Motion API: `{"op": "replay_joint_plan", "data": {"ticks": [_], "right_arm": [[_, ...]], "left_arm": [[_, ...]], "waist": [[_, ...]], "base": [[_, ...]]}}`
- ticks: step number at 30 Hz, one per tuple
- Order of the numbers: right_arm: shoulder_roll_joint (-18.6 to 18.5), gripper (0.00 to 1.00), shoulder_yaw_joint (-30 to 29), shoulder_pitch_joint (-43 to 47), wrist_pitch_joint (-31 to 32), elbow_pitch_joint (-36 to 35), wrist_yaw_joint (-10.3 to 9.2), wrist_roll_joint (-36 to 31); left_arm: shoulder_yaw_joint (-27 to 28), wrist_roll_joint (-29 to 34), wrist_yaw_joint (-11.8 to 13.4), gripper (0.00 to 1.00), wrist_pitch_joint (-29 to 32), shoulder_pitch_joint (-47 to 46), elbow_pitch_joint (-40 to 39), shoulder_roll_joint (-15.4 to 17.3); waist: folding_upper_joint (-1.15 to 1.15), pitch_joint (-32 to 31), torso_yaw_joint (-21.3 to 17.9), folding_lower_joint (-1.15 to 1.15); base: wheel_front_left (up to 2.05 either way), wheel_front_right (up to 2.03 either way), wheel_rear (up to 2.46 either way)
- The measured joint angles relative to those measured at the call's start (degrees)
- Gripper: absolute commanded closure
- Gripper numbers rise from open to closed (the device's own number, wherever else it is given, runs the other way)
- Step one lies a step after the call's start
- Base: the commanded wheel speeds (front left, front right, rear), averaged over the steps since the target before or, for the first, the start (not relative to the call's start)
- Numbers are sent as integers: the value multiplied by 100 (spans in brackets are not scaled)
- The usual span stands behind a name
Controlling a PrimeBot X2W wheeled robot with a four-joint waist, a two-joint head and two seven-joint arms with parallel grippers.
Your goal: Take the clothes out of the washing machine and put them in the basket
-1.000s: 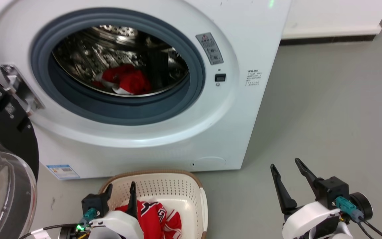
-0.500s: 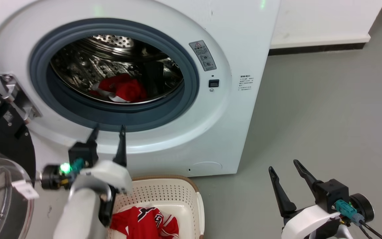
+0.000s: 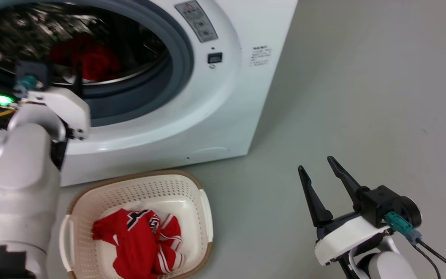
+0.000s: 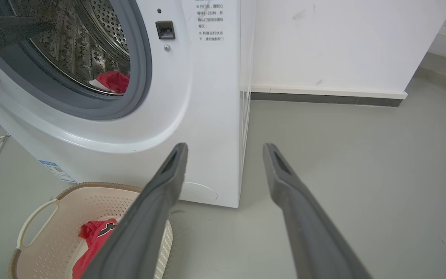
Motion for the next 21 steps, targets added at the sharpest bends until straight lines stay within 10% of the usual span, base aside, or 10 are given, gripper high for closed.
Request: {"op": "replay_joint_plan", "data": {"ticks": [21], "right_arm": [[-2, 0, 723, -760, -727, 746, -1, 717]], "left_arm": [[-753, 545, -261, 0, 2469, -2400, 1881, 1305]], "waist": [[0, 1552, -1111, 1]], "base": [[0, 0, 0]]}}
